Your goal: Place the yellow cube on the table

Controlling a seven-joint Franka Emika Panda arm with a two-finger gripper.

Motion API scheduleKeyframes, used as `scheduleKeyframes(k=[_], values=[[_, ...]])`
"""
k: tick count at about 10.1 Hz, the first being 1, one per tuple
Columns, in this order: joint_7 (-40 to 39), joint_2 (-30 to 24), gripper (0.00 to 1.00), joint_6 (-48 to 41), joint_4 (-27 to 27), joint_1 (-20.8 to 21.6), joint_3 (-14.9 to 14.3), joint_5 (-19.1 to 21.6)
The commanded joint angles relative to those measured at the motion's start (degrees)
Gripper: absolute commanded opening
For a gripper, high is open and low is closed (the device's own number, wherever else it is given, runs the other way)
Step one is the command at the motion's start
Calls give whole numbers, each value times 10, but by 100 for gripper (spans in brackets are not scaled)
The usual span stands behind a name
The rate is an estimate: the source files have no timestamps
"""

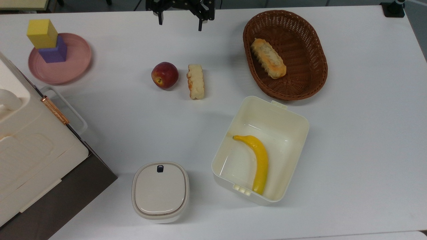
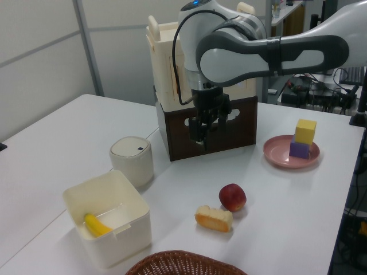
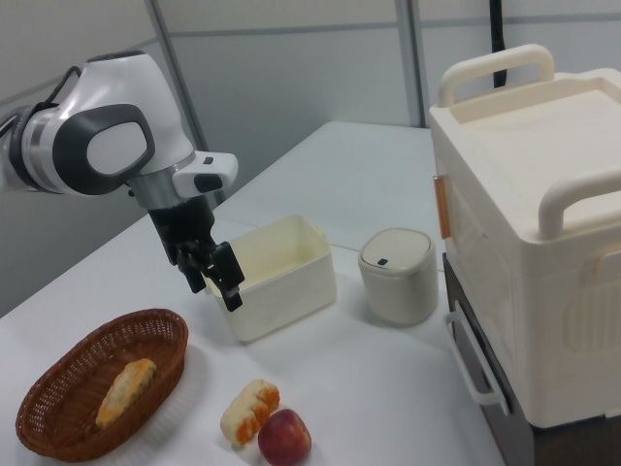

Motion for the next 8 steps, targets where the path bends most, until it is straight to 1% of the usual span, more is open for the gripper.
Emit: scheduleKeyframes(k=[1, 7, 8], values=[[-11, -7, 100, -3, -5, 11, -11, 4], [-11, -7, 100, -1, -5, 8, -14, 4], [-11, -8, 100, -1, -5, 1, -14, 4]])
